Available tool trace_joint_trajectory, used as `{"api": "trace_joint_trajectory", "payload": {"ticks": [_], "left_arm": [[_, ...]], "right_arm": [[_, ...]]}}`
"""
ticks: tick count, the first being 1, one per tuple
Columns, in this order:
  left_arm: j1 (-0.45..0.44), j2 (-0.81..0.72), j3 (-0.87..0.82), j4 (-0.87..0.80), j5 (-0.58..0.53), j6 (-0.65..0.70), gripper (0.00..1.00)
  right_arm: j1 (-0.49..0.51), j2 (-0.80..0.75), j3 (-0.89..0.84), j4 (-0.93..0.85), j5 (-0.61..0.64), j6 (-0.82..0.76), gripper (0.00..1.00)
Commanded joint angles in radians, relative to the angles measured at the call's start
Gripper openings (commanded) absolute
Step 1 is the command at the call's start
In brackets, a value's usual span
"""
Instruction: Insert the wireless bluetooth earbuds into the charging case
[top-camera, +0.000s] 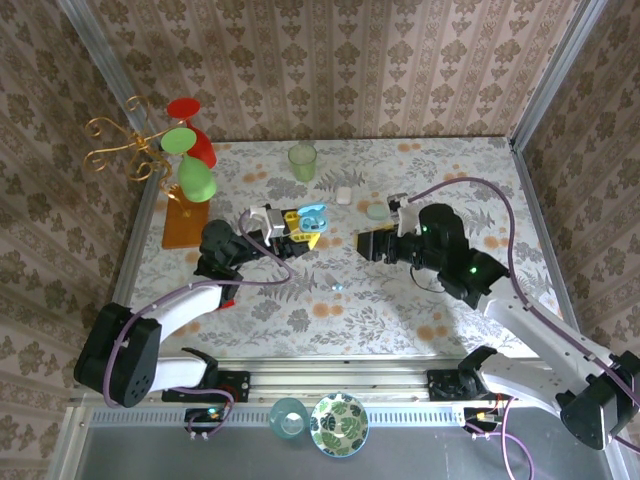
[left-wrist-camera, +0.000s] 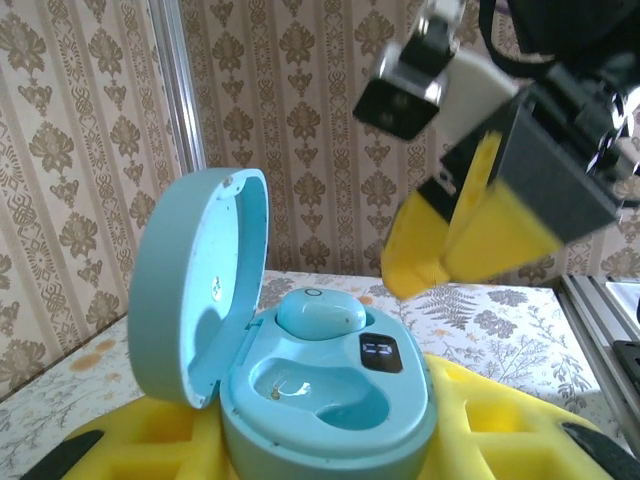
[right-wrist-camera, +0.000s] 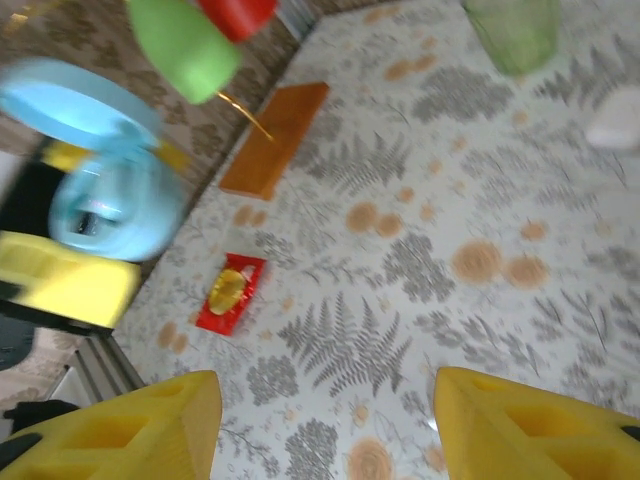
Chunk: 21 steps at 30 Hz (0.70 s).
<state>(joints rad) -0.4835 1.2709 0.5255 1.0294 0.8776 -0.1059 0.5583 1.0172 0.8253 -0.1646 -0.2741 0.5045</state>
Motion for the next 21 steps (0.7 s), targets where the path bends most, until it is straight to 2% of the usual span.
{"api": "trace_joint_trajectory", "payload": {"ticks": [1, 4, 10, 15, 21], "left_arm": [[0.006, -0.025, 0.000, -0.007, -0.006, 0.029, 0.27], [0.005, -0.036, 0.001, -0.008, -0.010, 0.028, 0.27], [0.006, -0.041, 0.003, -0.011, -0.019, 0.025, 0.27], [0.005, -0.044, -0.002, -0.004, -0.021, 0.017, 0.27], [0.002, -0.052, -0.009, -0.005, -0.019, 0.013, 0.27]], "right_arm": [[-0.003, 0.044, -0.053, -0.016, 0.055, 0.128, 0.58], [0.021, 0.119, -0.102, 0.026, 0.014, 0.244, 0.57], [0.149, 0.306, -0.203, 0.308, -0.010, 0.479, 0.56], [0.219, 0.464, -0.195, 0.412, 0.001, 0.566, 0.56], [0.226, 0.548, -0.189, 0.449, 0.052, 0.578, 0.55]]}}
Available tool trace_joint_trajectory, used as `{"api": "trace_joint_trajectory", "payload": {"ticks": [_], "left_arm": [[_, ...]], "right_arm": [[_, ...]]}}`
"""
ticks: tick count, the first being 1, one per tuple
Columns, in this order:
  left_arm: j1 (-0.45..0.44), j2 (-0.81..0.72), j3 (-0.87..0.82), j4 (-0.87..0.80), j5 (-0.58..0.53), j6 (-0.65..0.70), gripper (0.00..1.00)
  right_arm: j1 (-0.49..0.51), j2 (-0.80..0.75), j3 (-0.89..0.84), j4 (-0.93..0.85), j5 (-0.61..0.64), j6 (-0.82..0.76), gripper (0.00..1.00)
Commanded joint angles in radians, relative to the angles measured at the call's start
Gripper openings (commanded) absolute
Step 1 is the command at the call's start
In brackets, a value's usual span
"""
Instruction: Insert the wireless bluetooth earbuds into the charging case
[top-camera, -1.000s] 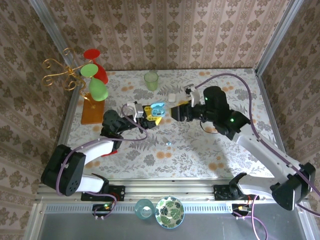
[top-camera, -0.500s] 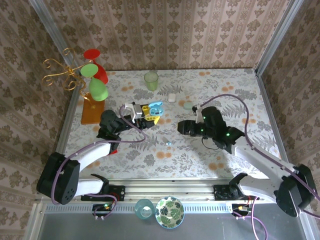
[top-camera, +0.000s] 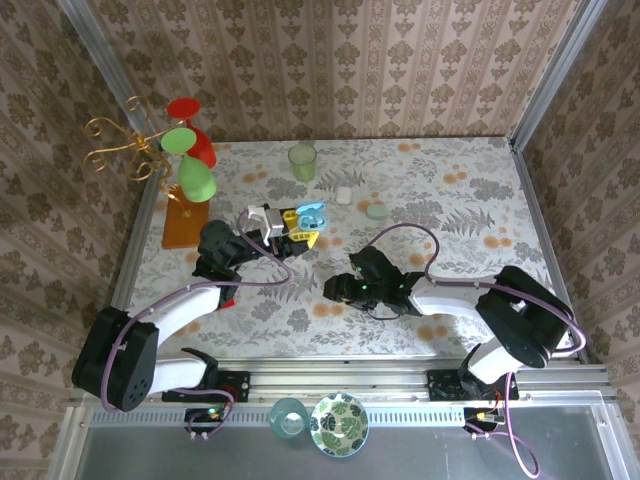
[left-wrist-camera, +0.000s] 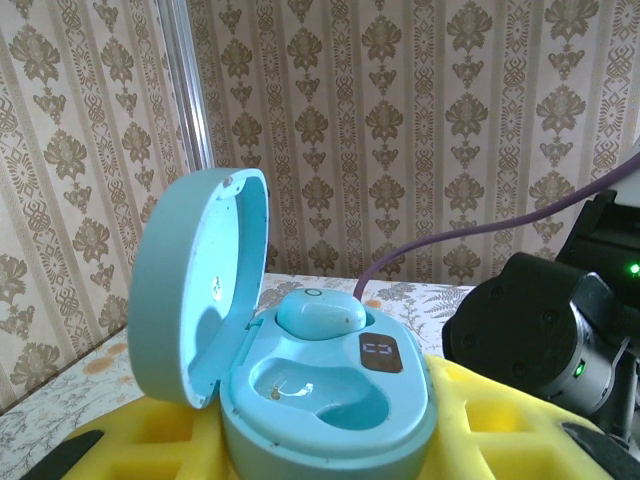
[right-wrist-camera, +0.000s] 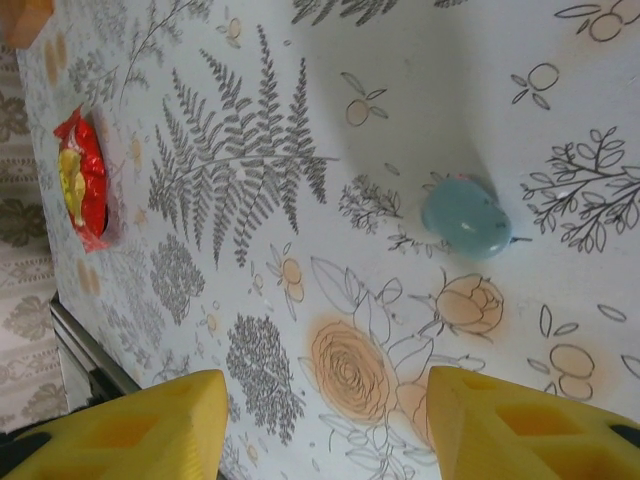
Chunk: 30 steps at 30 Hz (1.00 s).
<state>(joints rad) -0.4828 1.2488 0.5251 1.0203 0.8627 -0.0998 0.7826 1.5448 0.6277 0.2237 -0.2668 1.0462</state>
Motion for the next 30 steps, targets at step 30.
{"api": "trace_joint_trajectory", "payload": {"ticks": [30], "left_arm": [[0.002, -0.068, -0.030, -0.036, -0.033, 0.039, 0.27]], "right_arm": [[-0.073, 0.218, 0.255, -0.133, 0.100, -0.221, 0.43]]}}
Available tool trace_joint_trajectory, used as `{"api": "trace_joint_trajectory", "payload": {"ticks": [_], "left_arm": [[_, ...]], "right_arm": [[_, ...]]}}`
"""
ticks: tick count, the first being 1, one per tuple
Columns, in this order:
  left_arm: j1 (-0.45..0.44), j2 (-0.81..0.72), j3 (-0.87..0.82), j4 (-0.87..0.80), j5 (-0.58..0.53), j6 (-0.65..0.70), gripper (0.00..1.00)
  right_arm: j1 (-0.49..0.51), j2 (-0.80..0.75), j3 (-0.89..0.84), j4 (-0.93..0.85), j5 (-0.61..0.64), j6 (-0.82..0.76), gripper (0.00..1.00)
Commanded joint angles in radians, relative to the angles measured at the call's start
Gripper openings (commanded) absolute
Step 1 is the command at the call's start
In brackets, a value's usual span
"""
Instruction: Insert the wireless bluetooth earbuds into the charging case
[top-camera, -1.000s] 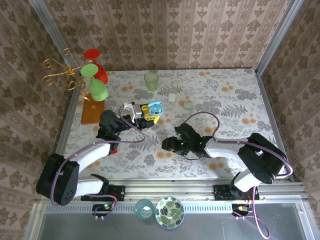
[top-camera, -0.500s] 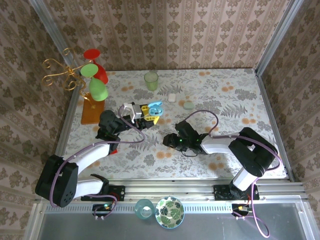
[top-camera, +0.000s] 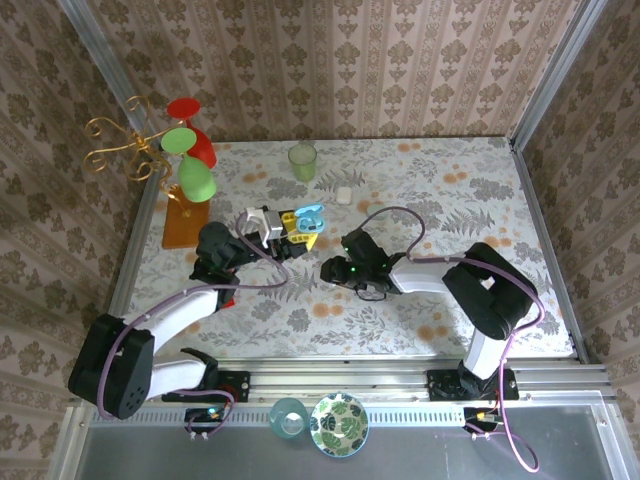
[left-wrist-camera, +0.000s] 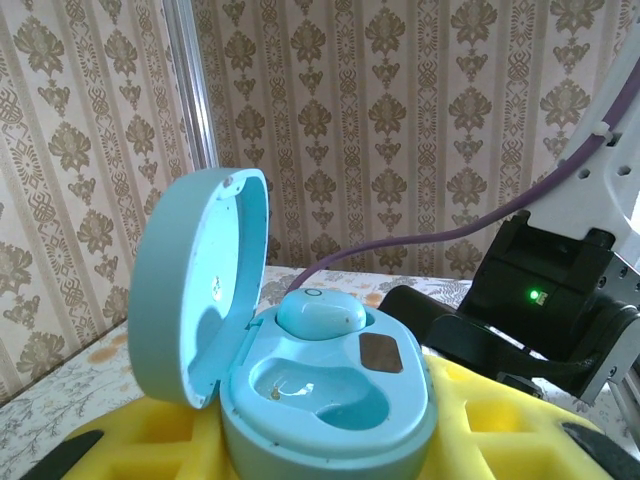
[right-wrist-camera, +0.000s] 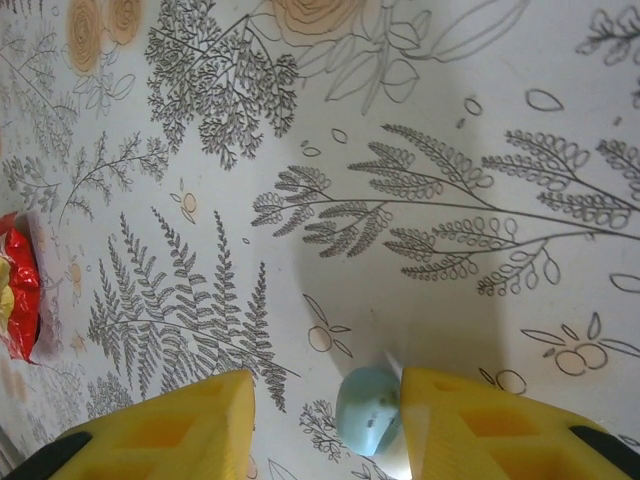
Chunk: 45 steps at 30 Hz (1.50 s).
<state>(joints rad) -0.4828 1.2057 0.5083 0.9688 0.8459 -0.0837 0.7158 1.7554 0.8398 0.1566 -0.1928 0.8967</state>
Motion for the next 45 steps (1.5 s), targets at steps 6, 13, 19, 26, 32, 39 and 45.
{"api": "trace_joint_trajectory", "payload": {"ticks": [6, 13, 19, 26, 32, 39, 45], "left_arm": [[0.020, -0.029, -0.026, 0.012, -0.114, 0.018, 0.26], [0.075, -0.046, -0.036, 0.013, -0.196, 0.016, 0.25], [0.082, -0.083, -0.041, -0.004, -0.258, 0.030, 0.25], [0.085, -0.103, -0.037, -0.041, -0.291, 0.047, 0.25], [0.087, -0.097, -0.035, -0.042, -0.291, 0.046, 0.25], [0.089, -0.094, -0.034, -0.042, -0.288, 0.046, 0.25], [0.089, -0.095, -0.037, -0.042, -0.286, 0.045, 0.25]], "right_arm": [[0.036, -0.043, 0.115, -0.268, 0.178, -0.193, 0.43], [0.160, -0.018, 0.253, -0.518, 0.472, -0.263, 0.39], [0.232, 0.066, 0.359, -0.627, 0.592, -0.291, 0.35], [0.285, 0.164, 0.465, -0.746, 0.705, -0.321, 0.32], [0.299, 0.214, 0.503, -0.775, 0.738, -0.330, 0.28], [0.306, 0.255, 0.538, -0.793, 0.752, -0.343, 0.26], [0.306, 0.284, 0.558, -0.798, 0.759, -0.357, 0.24]]}}
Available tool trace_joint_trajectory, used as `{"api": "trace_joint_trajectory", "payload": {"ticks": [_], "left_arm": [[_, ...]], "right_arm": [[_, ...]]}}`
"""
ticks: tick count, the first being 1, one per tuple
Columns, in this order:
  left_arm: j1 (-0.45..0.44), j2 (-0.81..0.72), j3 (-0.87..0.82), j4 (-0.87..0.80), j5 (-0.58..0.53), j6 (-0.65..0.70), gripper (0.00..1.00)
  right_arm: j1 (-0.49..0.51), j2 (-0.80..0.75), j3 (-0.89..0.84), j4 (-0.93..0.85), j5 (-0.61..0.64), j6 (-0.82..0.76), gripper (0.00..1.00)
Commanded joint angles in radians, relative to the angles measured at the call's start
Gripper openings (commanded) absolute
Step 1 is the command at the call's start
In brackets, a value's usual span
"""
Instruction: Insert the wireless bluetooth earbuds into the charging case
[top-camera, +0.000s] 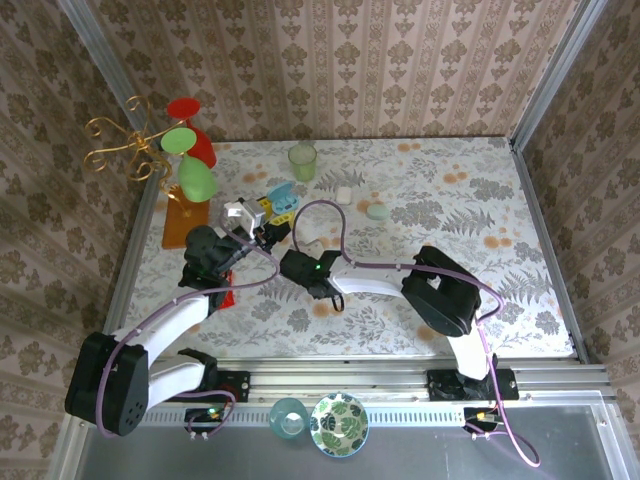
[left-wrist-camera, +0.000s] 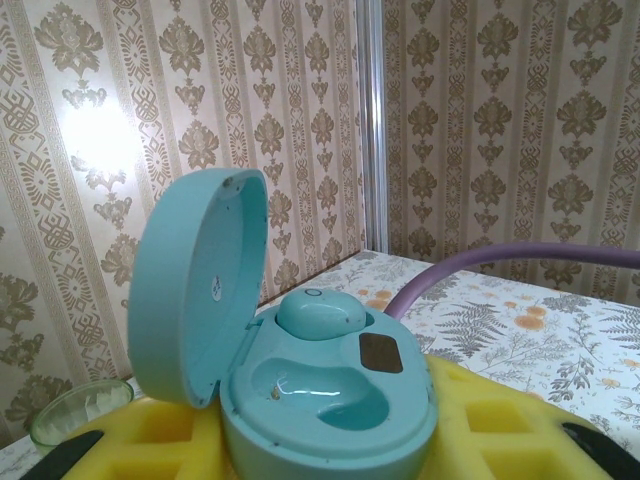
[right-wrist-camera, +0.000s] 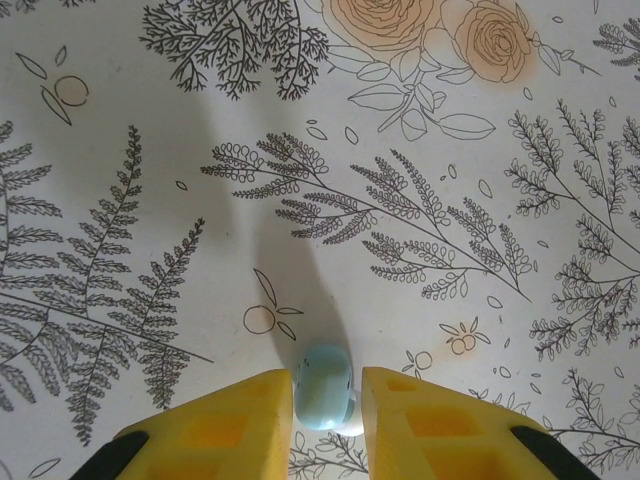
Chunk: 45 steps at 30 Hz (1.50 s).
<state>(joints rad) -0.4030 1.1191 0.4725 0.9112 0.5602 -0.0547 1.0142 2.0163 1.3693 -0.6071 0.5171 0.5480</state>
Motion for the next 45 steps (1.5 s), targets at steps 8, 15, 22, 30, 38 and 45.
{"api": "trace_joint_trajectory", "payload": {"ticks": [8, 15, 22, 30, 38, 45], "left_arm": [[0.009, -0.008, -0.003, 0.015, 0.002, 0.018, 0.25], [0.009, -0.008, -0.006, 0.018, 0.002, 0.016, 0.25], [0.009, -0.009, -0.009, 0.022, 0.004, 0.012, 0.25], [0.010, -0.011, -0.011, 0.025, 0.003, 0.008, 0.25], [0.010, -0.011, -0.015, 0.027, -0.002, 0.010, 0.25], [0.010, 0.008, -0.013, 0.047, 0.006, 0.003, 0.25]], "right_arm": [[0.008, 0.056, 0.045, -0.038, 0.048, -0.016, 0.21], [0.006, 0.064, 0.045, -0.040, 0.048, -0.035, 0.21], [0.004, 0.081, 0.055, -0.051, 0.053, -0.049, 0.22], [0.004, 0.092, 0.062, -0.061, 0.058, -0.060, 0.23], [0.004, 0.061, 0.058, -0.061, 0.058, -0.057, 0.21], [-0.013, -0.125, -0.074, 0.052, 0.028, -0.038, 0.20]]}}
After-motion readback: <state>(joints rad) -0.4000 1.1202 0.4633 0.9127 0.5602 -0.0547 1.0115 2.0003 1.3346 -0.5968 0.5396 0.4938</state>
